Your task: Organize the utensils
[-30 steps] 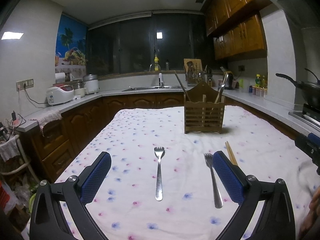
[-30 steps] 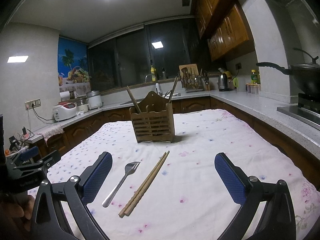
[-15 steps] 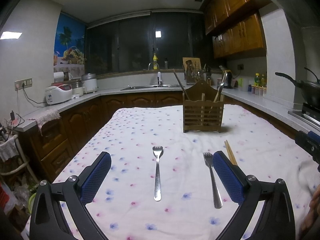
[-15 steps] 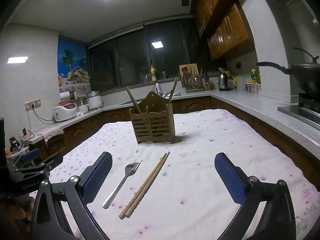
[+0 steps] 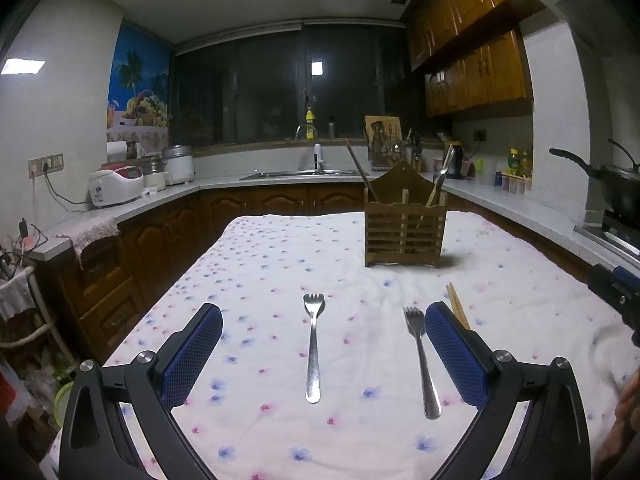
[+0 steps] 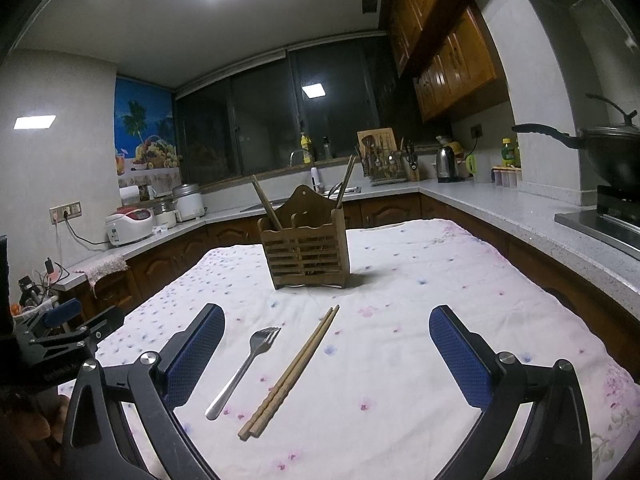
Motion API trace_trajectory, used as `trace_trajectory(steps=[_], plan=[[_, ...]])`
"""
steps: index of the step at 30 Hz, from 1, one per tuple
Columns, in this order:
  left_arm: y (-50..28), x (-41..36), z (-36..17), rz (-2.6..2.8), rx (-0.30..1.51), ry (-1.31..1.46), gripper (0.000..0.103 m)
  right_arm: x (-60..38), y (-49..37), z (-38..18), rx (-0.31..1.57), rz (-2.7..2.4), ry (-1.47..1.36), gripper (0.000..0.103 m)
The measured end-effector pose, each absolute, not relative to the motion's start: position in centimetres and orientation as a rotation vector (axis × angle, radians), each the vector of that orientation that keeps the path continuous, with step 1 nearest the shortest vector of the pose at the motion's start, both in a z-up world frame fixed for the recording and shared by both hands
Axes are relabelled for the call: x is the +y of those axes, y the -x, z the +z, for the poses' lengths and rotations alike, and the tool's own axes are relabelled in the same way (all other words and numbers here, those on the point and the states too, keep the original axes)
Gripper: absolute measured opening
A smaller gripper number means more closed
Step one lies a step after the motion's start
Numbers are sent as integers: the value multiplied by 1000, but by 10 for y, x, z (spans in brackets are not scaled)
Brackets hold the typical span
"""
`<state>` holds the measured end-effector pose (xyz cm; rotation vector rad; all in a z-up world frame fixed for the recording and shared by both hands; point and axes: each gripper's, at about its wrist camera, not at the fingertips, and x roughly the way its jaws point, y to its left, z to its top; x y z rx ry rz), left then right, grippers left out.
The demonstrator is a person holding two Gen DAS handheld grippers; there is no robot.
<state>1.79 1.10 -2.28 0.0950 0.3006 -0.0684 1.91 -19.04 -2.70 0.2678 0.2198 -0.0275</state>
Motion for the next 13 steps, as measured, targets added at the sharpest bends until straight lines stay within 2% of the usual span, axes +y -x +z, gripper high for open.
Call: trace_trajectory(steps=[13], plan=[[-23, 9, -16, -76, 303, -74, 102, -188, -28, -25, 242, -26, -271, 103]])
